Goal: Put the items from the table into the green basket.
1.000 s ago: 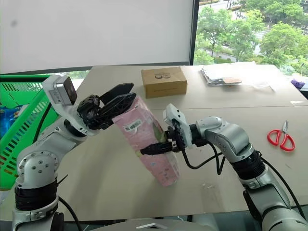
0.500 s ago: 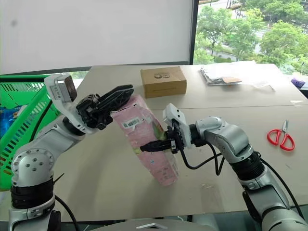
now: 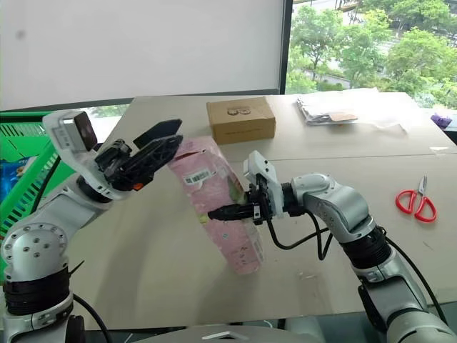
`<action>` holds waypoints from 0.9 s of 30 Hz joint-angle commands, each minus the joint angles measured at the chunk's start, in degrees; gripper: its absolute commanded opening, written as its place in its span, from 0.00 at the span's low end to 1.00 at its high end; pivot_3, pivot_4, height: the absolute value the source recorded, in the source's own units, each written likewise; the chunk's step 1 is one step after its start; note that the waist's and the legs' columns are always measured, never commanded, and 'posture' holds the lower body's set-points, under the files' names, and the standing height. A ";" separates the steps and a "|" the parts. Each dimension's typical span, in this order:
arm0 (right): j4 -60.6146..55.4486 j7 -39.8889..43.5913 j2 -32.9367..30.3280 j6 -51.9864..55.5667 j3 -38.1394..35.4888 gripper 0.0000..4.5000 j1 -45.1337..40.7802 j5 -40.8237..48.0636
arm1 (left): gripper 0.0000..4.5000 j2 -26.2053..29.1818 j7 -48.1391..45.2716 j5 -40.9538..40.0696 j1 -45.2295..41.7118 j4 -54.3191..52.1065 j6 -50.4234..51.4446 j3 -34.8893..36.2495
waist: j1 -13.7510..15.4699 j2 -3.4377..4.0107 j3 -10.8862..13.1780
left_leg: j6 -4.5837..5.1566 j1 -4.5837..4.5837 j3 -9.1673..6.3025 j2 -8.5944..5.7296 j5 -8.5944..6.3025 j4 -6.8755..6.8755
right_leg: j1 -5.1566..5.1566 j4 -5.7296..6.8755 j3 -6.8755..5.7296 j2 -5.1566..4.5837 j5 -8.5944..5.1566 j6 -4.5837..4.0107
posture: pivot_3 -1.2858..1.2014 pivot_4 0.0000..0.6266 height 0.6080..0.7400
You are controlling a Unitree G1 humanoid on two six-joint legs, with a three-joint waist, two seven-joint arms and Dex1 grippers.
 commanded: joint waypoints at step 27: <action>-0.24 0.73 5.69 -7.43 -3.06 0.07 -4.87 -2.62 | 1.00 -4.90 -0.02 5.81 -2.70 2.70 -1.16 -3.83 | -0.02 0.12 0.18 | -0.05 -0.95 -0.02 -0.03 0.03 0.02 | -0.90 0.05 0.00 0.03 0.28 -0.06 | 0.56 0.00 1.00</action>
